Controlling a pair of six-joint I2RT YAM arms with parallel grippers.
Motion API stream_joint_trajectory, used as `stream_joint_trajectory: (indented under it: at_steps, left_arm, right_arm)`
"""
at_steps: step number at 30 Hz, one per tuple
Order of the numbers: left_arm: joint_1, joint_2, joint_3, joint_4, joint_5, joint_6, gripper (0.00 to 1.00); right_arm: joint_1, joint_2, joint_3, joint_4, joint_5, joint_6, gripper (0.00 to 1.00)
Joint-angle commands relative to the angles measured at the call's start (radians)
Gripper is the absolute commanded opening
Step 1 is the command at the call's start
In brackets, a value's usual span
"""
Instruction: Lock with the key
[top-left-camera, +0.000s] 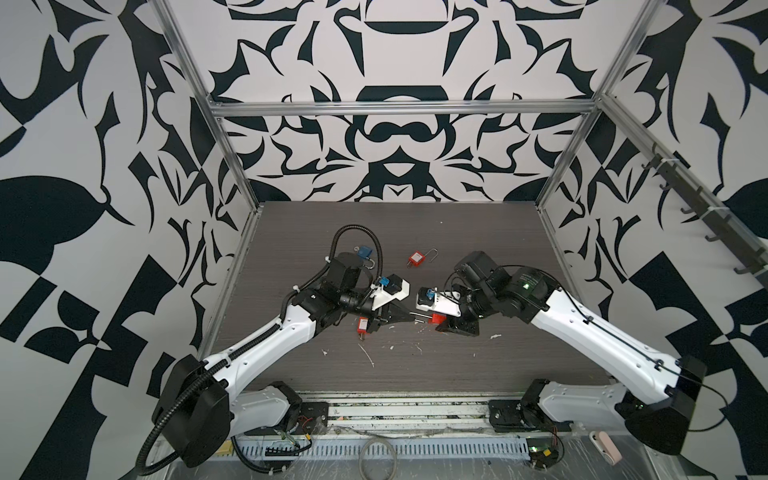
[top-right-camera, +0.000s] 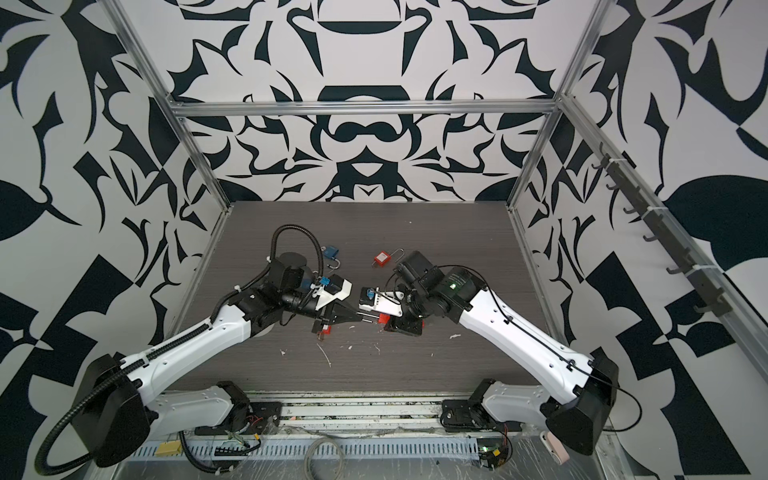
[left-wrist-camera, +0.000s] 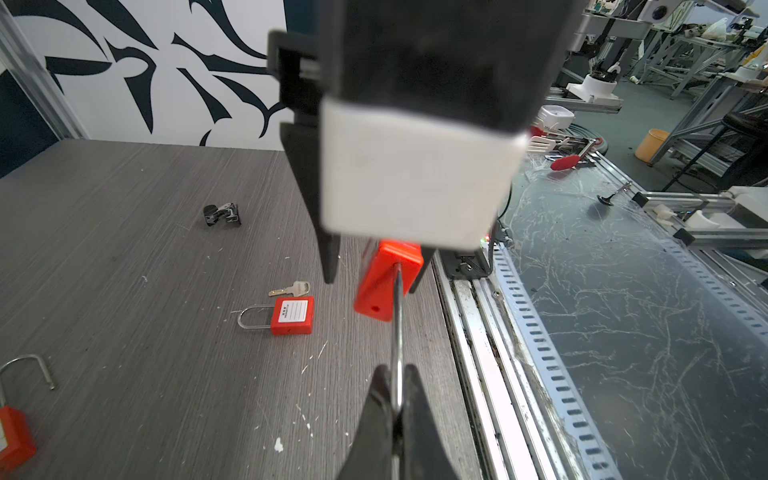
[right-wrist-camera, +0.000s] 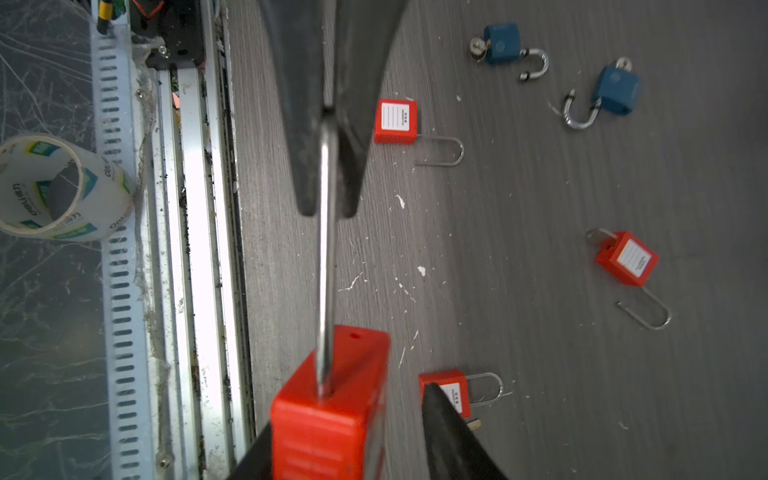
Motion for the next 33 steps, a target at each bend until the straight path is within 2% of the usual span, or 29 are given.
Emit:
stream_joint_trajectory:
  at_steps: [1, 3, 5, 16, 19, 21, 26, 33]
  left_arm:
    - [-0.005, -0.028, -0.015, 0.029, 0.002, 0.001, 0.00]
    - [-0.007, -0.033, -0.020, 0.029, -0.006, -0.002, 0.00]
    - [-0.016, -0.038, -0.023, 0.029, -0.023, -0.004, 0.00]
    - [-0.083, -0.051, -0.062, 0.111, -0.090, -0.034, 0.00]
    - [-0.105, -0.043, -0.071, 0.176, -0.097, -0.083, 0.00]
    - [-0.123, -0.026, -0.064, 0.201, -0.098, -0.108, 0.00]
    - [-0.160, 0.003, -0.066, 0.213, -0.105, -0.124, 0.00]
    - [-0.178, 0.026, -0.129, 0.401, -0.140, -0.225, 0.00]
  right_arm:
    - [-0.004, -0.014, 0.044, -0.020, -0.005, -0.003, 0.39]
    - [-0.004, -0.017, 0.046, -0.024, -0.023, 0.002, 0.28]
    - [-0.004, -0.022, 0.050, -0.030, -0.049, 0.003, 0.25]
    - [-0.004, -0.026, 0.055, -0.015, -0.134, 0.016, 0.16]
    - [-0.004, -0.007, 0.065, 0.004, -0.168, 0.018, 0.15]
    - [-0.004, 0.000, 0.070, 0.036, -0.183, 0.019, 0.15]
    - [-0.002, 0.003, 0.070, 0.130, -0.116, 0.019, 0.10]
    - [0.001, 0.021, 0.071, 0.279, -0.205, 0.089, 0.10]
